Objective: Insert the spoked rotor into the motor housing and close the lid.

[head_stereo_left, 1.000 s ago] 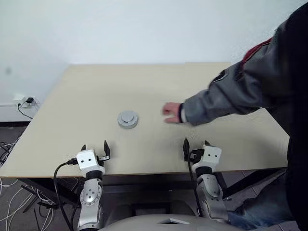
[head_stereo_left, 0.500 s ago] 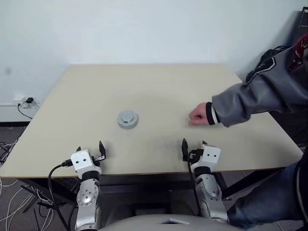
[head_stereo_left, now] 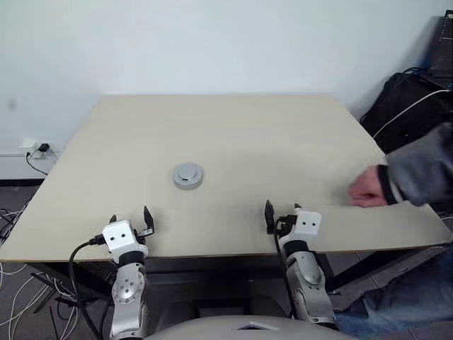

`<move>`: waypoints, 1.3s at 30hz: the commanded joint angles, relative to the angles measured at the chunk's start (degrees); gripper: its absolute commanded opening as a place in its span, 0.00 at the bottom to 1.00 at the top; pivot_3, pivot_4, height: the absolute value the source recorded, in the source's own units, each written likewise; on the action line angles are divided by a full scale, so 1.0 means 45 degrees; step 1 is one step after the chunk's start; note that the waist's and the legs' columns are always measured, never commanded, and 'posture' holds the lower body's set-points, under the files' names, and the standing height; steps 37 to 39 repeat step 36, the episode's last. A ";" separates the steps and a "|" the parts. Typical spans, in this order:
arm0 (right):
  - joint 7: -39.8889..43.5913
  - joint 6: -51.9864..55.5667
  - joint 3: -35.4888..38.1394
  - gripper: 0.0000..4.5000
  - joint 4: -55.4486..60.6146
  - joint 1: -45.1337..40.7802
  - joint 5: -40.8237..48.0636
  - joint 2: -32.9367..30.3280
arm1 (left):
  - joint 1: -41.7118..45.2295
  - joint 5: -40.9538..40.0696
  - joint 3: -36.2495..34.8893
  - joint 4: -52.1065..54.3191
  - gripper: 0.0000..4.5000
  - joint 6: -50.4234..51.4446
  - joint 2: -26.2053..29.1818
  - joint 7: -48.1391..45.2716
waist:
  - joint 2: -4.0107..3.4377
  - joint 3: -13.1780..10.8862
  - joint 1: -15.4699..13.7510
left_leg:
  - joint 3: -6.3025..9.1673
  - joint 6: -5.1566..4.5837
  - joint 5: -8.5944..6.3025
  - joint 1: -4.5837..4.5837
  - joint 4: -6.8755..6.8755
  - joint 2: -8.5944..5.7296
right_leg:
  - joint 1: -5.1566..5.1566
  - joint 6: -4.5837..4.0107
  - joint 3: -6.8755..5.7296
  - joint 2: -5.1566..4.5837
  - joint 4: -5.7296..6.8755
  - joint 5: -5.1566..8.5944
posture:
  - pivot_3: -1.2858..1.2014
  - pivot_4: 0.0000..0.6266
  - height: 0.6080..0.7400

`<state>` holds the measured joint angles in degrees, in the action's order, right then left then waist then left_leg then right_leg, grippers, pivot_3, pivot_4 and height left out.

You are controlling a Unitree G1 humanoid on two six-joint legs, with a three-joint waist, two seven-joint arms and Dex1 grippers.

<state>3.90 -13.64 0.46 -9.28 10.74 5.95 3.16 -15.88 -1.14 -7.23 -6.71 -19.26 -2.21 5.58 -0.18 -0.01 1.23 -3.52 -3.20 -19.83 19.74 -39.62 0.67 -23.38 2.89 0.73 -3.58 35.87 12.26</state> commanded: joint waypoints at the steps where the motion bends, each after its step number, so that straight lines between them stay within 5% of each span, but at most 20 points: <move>1: 0.0155 -0.0123 -0.0030 1.00 0.0337 -0.0121 0.0074 0.0006 | 0.0177 0.0076 0.0030 0.0338 0.99 -0.0382 0.0049 -0.0016 | 0.0000 0.0000 0.0001 | 0.0000 0.0000 0.0000 0.0001 0.0000 0.0000 | -0.0001 0.0000 0.0000 0.0000 -0.0001 0.0000 | 0.52 0.00 1.00; 12: 0.0365 -0.0152 -0.0188 1.00 0.0595 0.0075 -0.0134 -0.0114 | 0.0139 0.0171 0.0425 0.0241 0.99 -0.0507 0.0206 -0.0543 | 0.0000 0.0000 0.0001 | 0.0000 0.0000 0.0000 0.0001 0.0000 -0.0002 | 0.0001 0.0000 0.0000 0.0000 -0.0001 0.0000 | 0.52 0.00 1.00; 28: 0.1314 -0.0324 -0.0961 1.00 0.1623 0.0323 -0.0463 -0.0858 | 0.0093 0.0928 0.2222 0.0663 0.99 -0.0706 0.2241 -0.3240 | -0.0008 0.0002 0.0017 | 0.0000 0.0008 0.0005 -0.0006 0.0000 0.0000 | 0.0004 0.0000 0.0000 0.0003 0.0005 0.0000 | 0.52 0.00 1.00; 39: 0.1004 0.0001 -0.0916 1.00 0.2166 0.0852 -0.0457 -0.0890 | 0.0415 0.1188 0.2204 0.0322 0.99 -0.0658 0.1819 -0.2594 | -0.0008 0.0001 0.0007 | -0.0001 0.0013 0.0008 -0.0015 -0.0001 0.0005 | 0.0006 0.0000 0.0001 0.0002 0.0013 -0.0001 | 0.52 0.00 1.00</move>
